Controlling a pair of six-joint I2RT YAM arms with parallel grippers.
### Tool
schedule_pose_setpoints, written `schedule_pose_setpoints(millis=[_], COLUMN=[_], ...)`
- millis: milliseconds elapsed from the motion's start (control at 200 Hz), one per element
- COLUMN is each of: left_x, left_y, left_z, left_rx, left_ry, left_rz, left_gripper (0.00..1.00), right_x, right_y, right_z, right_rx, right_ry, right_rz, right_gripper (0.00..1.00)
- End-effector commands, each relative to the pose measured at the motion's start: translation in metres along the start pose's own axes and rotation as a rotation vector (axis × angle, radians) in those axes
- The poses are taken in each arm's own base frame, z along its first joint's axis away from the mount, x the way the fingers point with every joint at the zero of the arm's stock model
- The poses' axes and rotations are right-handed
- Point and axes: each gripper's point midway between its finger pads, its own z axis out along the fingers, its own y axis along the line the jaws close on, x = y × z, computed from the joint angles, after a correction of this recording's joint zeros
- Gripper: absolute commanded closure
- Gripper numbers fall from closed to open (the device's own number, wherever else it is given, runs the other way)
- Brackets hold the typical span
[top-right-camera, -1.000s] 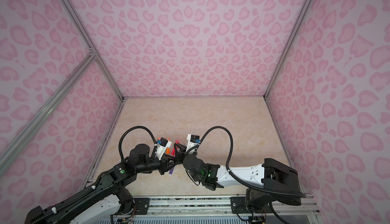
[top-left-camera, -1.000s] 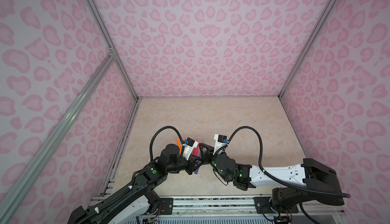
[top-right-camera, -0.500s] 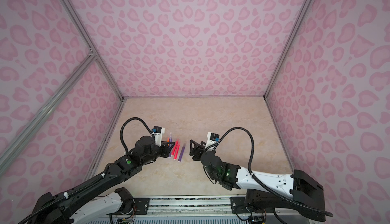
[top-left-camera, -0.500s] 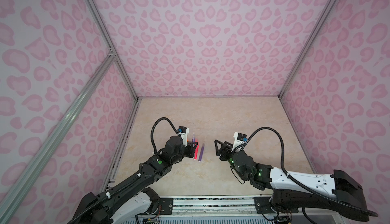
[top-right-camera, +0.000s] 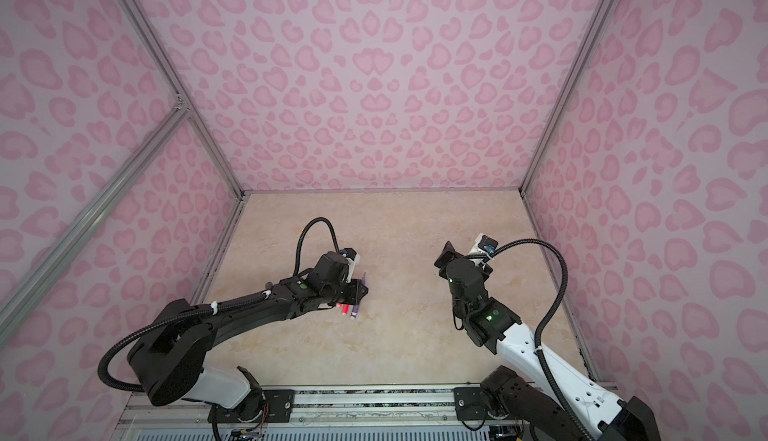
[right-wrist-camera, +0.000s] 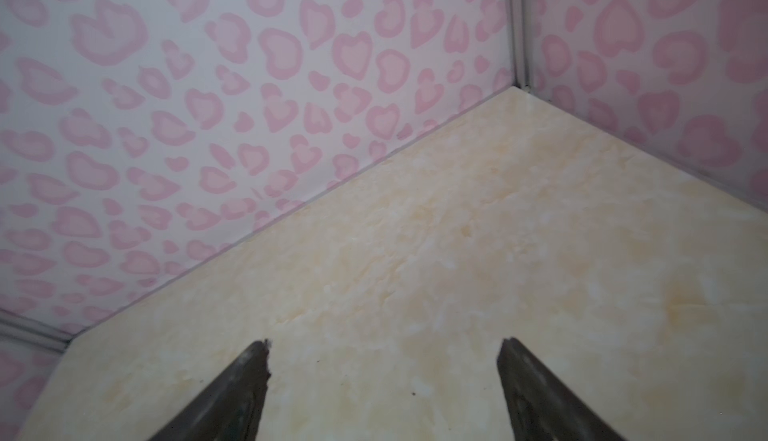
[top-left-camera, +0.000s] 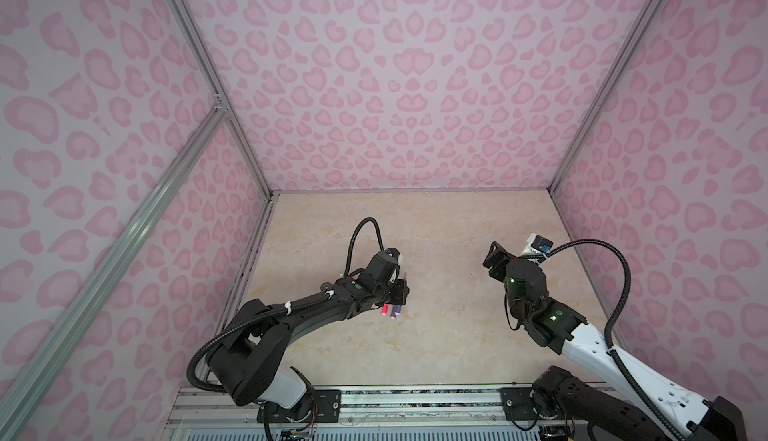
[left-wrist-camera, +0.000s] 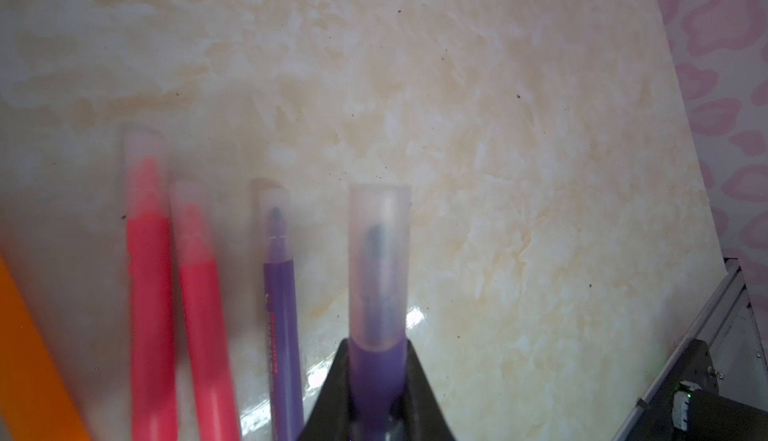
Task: Insert the pens into the pen caps
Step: 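Lower the capped purple marker beside the other markers while the right gripper withdraws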
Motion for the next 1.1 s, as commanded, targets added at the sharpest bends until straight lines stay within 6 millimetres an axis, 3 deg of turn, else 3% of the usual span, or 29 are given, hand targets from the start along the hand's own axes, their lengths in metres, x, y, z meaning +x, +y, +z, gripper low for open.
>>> schedule_pose_setpoints(millis=[0,175,390,720,885,1095], left_x=[0.008,0.021,0.025,0.026,0.025,0.019], left_y=[-0.005,-0.008,-0.005,0.010,0.009,0.008], left_z=[0.013,0.038,0.050,0.054,0.052,0.045], left_rx=[0.019,0.036,0.020,-0.067,-0.065,-0.064], left_ry=[0.067,0.155,0.182,0.190,0.185,0.157], left_rz=[-0.003,-0.022,-0.044,-0.061,-0.055,-0.036], left_gripper=[0.97,0.97,0.97,0.97,0.77,0.70], right_x=[0.016,0.025,0.027,0.014,0.015,0.008], right_y=[-0.025,-0.048,-0.061,-0.057,-0.047,-0.061], right_z=[0.017,0.030,0.036,0.038,0.040,0.033], right_rx=[0.096,0.235,0.320,0.307,0.222,0.279], right_ry=[0.049,0.010,-0.032,-0.101,-0.121,-0.171], right_rz=[-0.154,-0.254,-0.330,-0.422,-0.471,-0.462], right_gripper=[0.14,0.15,0.15,0.15,0.15,0.15])
